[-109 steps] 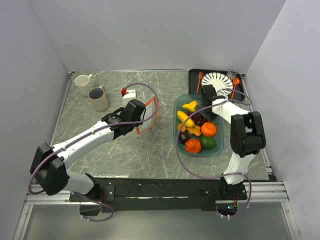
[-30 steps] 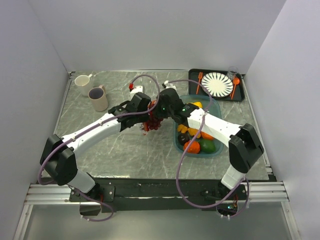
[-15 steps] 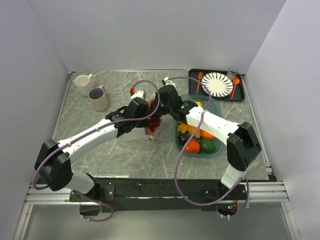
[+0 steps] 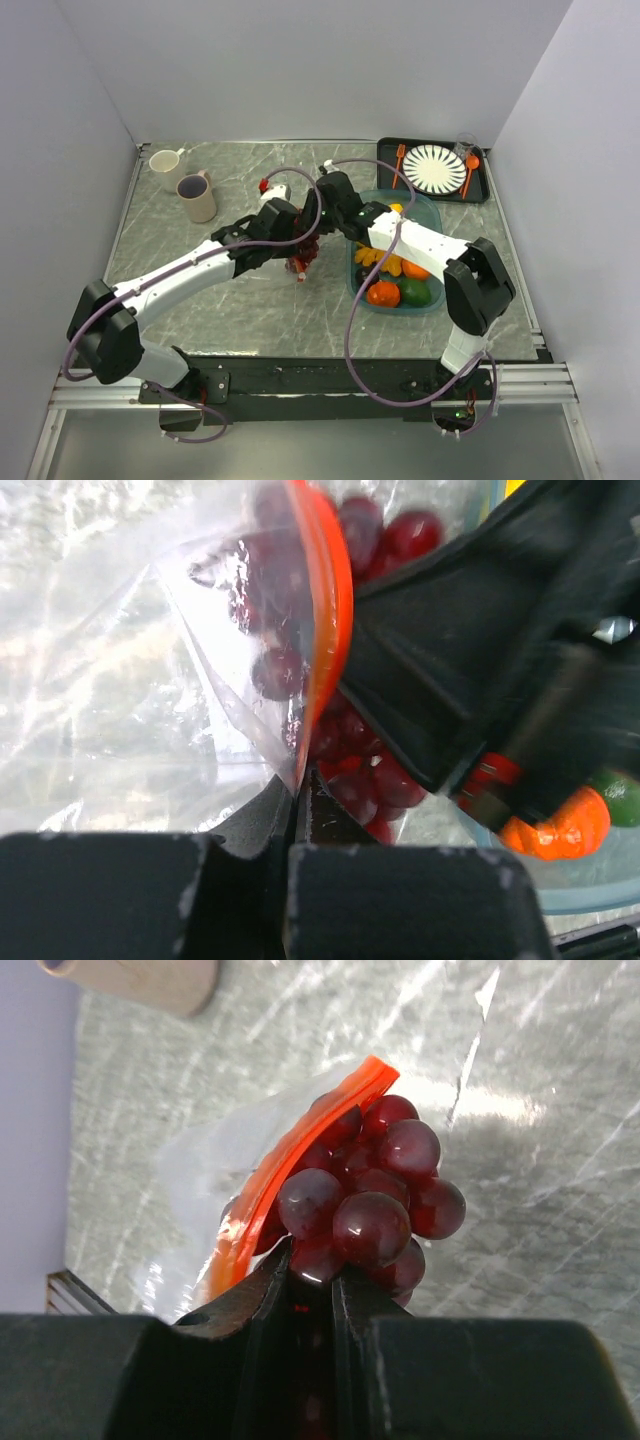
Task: Place the food in the zip-top bag and seal the zipper
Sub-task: Place the fake fruit in the zipper food storage bag.
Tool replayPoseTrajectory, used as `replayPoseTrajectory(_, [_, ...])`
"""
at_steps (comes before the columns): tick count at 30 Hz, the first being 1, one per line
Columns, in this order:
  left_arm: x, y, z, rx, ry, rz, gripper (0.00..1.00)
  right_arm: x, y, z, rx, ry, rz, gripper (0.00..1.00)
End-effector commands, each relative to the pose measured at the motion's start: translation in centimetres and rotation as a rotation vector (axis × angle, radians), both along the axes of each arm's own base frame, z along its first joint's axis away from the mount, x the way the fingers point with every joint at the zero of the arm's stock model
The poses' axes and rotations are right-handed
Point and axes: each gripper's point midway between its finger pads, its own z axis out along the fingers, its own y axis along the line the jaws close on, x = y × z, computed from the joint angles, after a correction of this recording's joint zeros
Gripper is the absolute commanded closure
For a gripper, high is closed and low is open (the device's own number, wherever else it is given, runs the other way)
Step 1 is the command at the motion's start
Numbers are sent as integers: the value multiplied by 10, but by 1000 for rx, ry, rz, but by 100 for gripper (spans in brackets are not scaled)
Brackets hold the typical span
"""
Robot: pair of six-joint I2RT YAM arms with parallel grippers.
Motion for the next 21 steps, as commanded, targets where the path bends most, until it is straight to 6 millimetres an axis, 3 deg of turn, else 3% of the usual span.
replayPoseTrajectory(1, [10,-2,60,-86,-145,52,99,-5,-6,-8,-53,15,-18,94])
replayPoseTrajectory(5, [12,8,66,-73,-157,98,99,-8,-23,-17,-114,33,-67,96])
replayPoseTrajectory(8, [14,8,65,-84,-158,91,99,-16,-21,-6,-64,16,-45,96])
replayPoseTrajectory(13, [11,3,51,-79,-107,79,99,-20,-7,48,129,-84,-6,95])
replayPoseTrajectory(16, [12,-2,51,-106,-110,71,99,-23,-4,68,193,-143,-1,94])
replayPoseTrajectory(21, [17,-3,50,-81,-101,88,99,-31,-9,61,187,-139,3,95])
